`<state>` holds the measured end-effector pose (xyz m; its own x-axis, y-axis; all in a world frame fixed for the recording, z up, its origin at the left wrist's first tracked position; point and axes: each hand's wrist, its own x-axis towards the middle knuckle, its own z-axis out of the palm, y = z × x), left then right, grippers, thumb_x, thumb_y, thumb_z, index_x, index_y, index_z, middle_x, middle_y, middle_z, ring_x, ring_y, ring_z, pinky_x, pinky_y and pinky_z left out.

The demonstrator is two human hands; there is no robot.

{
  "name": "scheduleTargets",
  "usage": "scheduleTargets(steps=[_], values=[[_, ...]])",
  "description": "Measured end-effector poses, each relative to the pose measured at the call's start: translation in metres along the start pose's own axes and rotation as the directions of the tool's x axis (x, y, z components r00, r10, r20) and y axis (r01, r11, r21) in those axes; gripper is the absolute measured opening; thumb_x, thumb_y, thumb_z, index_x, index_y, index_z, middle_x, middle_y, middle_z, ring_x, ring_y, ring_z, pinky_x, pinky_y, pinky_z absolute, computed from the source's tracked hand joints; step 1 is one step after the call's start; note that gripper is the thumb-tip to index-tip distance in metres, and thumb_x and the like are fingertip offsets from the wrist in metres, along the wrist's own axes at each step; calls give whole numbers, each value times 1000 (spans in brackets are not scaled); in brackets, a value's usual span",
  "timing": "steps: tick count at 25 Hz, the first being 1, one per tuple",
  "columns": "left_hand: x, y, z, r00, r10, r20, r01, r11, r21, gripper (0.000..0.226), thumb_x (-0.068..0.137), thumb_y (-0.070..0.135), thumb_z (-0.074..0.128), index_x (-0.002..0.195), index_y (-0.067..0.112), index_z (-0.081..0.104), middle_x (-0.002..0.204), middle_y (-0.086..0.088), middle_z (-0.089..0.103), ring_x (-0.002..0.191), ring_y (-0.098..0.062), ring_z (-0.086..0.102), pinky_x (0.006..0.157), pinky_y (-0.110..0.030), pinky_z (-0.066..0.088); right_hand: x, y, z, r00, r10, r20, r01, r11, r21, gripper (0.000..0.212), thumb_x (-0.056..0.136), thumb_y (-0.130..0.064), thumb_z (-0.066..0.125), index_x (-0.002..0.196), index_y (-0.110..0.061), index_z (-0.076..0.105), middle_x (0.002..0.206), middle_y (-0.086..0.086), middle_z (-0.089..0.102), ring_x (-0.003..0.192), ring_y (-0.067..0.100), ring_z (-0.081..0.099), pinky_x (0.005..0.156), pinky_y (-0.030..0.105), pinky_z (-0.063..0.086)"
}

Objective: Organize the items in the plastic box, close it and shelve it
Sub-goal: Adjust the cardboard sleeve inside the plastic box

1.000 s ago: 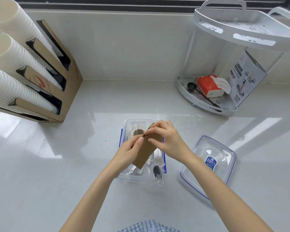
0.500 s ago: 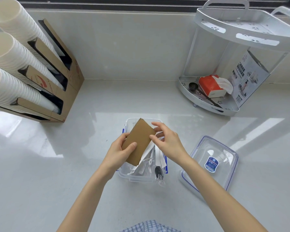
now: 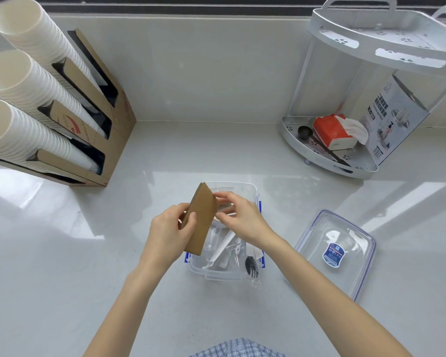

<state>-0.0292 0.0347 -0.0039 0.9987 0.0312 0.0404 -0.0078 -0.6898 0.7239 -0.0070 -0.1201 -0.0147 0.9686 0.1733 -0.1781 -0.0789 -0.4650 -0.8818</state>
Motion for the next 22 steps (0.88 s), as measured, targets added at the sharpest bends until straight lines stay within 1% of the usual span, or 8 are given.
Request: scheduleTargets(steps=[2, 4, 7, 9, 12, 14, 18, 22], values=[[-1, -4, 3, 999, 20, -49, -17, 998, 66, 23, 87, 17, 48, 103, 15, 62, 69, 3, 50, 60, -10, 45, 54, -22, 30, -1, 1, 5, 1000, -8, 30, 9, 1000, -25, 43, 87, -8, 52, 129, -15, 47, 128, 9, 53, 107, 18, 60, 83, 18, 44], [-4, -6, 7, 997, 30, -74, -22, 994, 108, 23, 86, 16, 48, 104, 15, 63, 64, 9, 42, 59, -14, 44, 54, -23, 30, -2, 2, 6, 999, -11, 50, 14, 999, -49, 42, 89, -7, 48, 130, -14, 47, 132, 9, 49, 114, 18, 56, 88, 18, 43], [-10, -6, 10, 998, 15, -67, -5, 988, 153, 23, 86, 18, 48, 104, 15, 61, 63, 8, 37, 62, -27, 46, 59, -32, 36, -3, 2, 6, 993, -9, 114, 13, 999, -39, 42, 90, -3, 42, 131, -14, 46, 131, 7, 55, 115, 18, 57, 95, 20, 42], [-13, -5, 11, 998, 16, -57, -6, 985, 170, 24, 87, 19, 46, 107, 15, 60, 64, 8, 35, 63, -29, 46, 59, -34, 38, -4, 1, 9, 987, -7, 160, 9, 1000, -12, 46, 90, -2, 39, 133, -16, 43, 129, 8, 57, 114, 19, 59, 98, 24, 44], [-13, -4, 14, 998, 42, -36, -34, 981, 188, 27, 88, 16, 45, 111, 16, 57, 64, 9, 32, 63, -26, 44, 59, -33, 36, -5, -1, 15, 980, -19, 198, 21, 1000, -10, 52, 88, 3, 33, 135, -16, 39, 131, 8, 56, 113, 20, 60, 100, 30, 46], [-13, -5, 14, 998, 50, -46, -40, 983, 181, 26, 88, 16, 44, 110, 16, 58, 63, 10, 32, 62, -24, 42, 59, -32, 34, -6, -4, 18, 978, -28, 208, 30, 1000, -9, 55, 87, 5, 31, 137, -17, 36, 132, 9, 55, 114, 20, 60, 101, 30, 46], [-14, -6, 19, 998, 52, -43, -44, 985, 166, 23, 89, 17, 41, 104, 15, 58, 63, 10, 32, 62, -24, 42, 59, -31, 33, -4, -8, 16, 978, -39, 205, 45, 999, -24, 60, 86, 4, 32, 140, -24, 32, 132, 9, 55, 114, 17, 60, 85, 15, 42], [-12, -9, 27, 999, 38, -7, -36, 986, 163, 24, 90, 20, 39, 102, 13, 58, 64, 7, 33, 62, -25, 43, 59, -33, 36, -4, -3, 17, 974, -14, 228, 30, 997, -68, 59, 87, 0, 33, 140, -25, 32, 134, 9, 53, 118, 18, 56, 94, 21, 41]])
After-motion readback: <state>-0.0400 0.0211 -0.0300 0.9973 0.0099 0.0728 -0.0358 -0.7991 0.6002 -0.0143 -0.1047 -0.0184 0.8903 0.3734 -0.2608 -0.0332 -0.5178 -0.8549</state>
